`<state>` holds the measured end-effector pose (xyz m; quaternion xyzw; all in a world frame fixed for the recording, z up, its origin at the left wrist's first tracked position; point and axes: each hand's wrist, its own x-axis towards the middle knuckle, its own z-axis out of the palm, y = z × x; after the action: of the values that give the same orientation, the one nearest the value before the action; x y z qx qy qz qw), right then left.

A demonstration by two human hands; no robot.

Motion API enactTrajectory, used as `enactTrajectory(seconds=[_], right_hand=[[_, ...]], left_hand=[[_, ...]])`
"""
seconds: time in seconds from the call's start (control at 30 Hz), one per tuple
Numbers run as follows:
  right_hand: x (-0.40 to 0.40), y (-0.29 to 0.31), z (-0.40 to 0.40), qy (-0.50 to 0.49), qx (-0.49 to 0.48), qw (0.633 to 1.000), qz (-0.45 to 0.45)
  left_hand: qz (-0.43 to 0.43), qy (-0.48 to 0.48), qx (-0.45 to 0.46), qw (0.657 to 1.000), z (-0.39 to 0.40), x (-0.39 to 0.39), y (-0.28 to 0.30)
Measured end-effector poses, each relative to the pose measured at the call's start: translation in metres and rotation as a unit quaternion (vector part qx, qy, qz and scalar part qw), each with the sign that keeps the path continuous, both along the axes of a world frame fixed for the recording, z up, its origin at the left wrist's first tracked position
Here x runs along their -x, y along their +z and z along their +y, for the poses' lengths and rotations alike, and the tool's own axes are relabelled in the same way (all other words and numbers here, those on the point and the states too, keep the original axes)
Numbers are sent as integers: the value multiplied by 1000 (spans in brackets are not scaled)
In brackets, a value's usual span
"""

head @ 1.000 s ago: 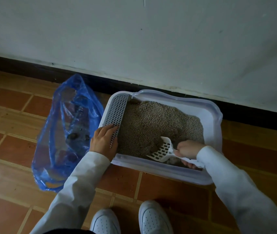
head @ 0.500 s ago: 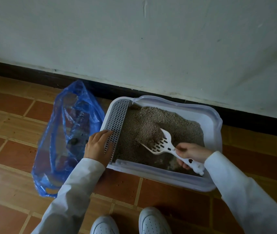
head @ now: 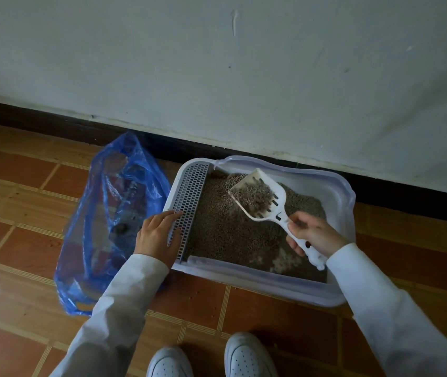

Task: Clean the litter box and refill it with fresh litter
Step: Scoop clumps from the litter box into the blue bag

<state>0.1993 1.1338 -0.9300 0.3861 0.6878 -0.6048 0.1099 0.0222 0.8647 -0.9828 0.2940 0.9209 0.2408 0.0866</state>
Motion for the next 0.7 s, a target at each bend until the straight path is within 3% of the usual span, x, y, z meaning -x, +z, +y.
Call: enactTrajectory(seconds=[0.7], right_hand=[[30, 26, -22, -26, -28, 999, 14]], left_hand=[[-14, 25, 7, 1000, -12, 3, 3]])
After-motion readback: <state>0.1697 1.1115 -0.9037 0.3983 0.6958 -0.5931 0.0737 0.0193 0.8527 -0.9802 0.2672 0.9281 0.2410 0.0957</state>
